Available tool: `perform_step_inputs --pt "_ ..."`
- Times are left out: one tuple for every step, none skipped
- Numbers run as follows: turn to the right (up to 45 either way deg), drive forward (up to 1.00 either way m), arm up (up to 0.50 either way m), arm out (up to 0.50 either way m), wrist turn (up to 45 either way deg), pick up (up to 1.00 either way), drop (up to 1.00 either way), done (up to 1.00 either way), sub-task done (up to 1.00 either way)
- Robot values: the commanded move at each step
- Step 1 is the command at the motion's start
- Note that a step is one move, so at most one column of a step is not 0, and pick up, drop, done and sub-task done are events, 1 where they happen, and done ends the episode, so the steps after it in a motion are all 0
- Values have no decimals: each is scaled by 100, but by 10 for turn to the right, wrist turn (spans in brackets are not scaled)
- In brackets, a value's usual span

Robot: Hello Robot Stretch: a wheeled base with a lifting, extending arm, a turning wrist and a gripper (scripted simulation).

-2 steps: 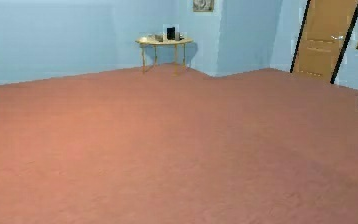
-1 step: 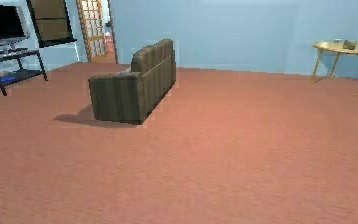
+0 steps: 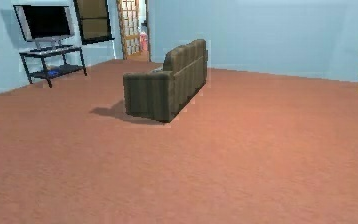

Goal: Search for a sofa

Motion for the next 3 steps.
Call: perform_step_inputs --pt "0 100 0 0 0 0 0 0 0" --pt "0 80 0 0 0 0 0 0 0" --pt "0 0 0 0 0 0 0 100 0"
